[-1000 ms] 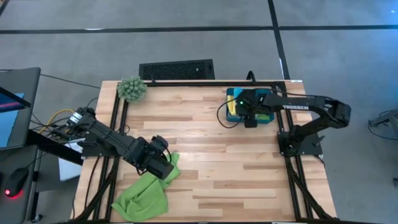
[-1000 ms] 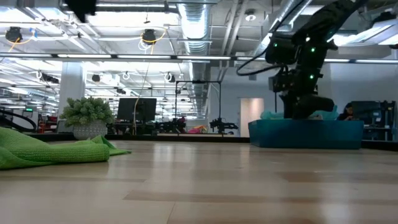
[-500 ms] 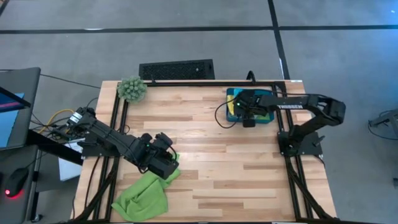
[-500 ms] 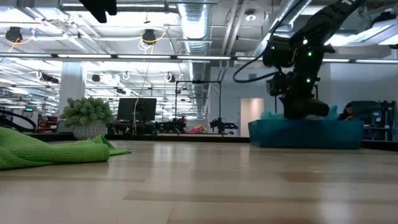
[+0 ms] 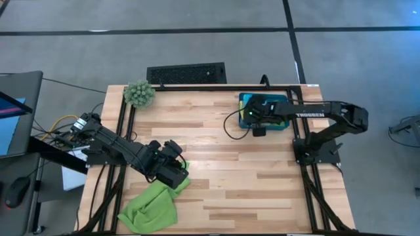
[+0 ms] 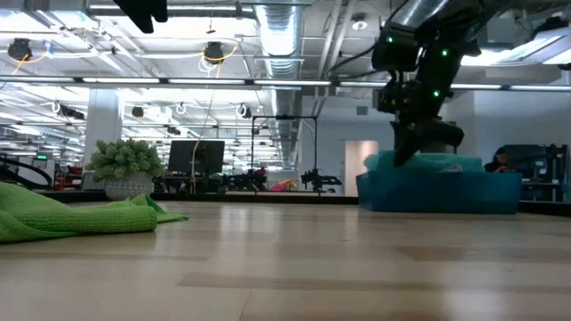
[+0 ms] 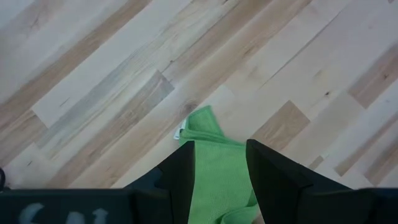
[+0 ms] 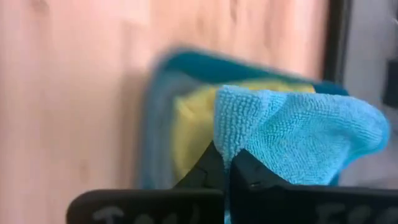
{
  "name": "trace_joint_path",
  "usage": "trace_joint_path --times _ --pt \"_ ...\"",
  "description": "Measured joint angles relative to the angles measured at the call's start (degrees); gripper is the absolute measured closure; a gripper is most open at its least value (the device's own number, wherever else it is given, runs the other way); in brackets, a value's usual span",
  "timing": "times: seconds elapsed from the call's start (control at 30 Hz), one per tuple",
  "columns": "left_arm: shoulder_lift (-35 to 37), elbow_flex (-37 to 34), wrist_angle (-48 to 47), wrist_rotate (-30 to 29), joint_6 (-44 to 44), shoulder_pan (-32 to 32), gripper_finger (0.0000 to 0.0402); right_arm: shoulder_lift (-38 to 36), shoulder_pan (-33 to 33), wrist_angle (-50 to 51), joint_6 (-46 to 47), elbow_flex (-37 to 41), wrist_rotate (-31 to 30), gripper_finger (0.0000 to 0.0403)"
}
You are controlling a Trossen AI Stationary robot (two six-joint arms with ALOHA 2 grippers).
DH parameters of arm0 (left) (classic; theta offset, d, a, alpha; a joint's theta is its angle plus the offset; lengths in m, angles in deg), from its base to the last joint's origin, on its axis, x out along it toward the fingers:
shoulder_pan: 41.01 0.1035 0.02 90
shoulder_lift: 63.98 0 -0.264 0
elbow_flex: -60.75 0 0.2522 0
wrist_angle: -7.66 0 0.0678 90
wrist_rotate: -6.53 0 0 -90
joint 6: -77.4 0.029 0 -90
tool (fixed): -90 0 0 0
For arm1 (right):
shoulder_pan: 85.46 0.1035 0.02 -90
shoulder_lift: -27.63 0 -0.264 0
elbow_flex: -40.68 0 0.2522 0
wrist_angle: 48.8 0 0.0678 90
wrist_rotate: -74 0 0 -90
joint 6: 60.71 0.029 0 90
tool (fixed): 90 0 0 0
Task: Fold microfiber towels
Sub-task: Fold the green microfiber cloth
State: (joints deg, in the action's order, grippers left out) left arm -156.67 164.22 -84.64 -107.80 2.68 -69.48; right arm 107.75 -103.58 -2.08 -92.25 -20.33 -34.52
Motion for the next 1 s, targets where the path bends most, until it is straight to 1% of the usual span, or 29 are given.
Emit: trace_joint_path --times 0.07,0.13,0.3,0.57,0.73,0.8,0.93,1.0 --pt "0.00 0.00 0.00 0.01 0.00 0.00 0.0265 0.00 1.08 -0.63 0.07 -0.39 2.62 0.0393" --pt "0.00 0.00 0.00 0.01 0.00 0.00 0.0265 0.51 1.89 -1.09 0.11 -0.39 4.67 0.0393" --pt "0.00 0.00 -0.04 0.49 0.60 0.01 0.0265 2.83 2.43 -0.97 0.12 -0.40 4.81 0.0361" --pt "0.00 0.00 -0.09 1.54 0.74 0.02 0.0265 3.56 1.38 -0.27 -0.21 -0.41 1.80 0.0322" --pt "0.02 0.00 -0.09 1.54 0.72 0.00 0.0265 3.52 1.72 -0.55 -0.47 -0.42 -7.13 0.0278" --pt "0.02 0.00 -0.09 1.54 0.70 0.02 0.0265 3.54 1.82 -0.11 -2.26 -0.80 -9.68 0.0257" --pt "0.02 0.00 -0.07 1.54 0.51 0.02 0.0265 2.90 2.57 1.44 -4.84 -2.04 -9.67 0.0224" --pt "0.02 0.00 -0.04 1.54 0.22 0.01 0.0265 2.62 2.99 1.67 -4.90 -3.17 -8.26 0.0213"
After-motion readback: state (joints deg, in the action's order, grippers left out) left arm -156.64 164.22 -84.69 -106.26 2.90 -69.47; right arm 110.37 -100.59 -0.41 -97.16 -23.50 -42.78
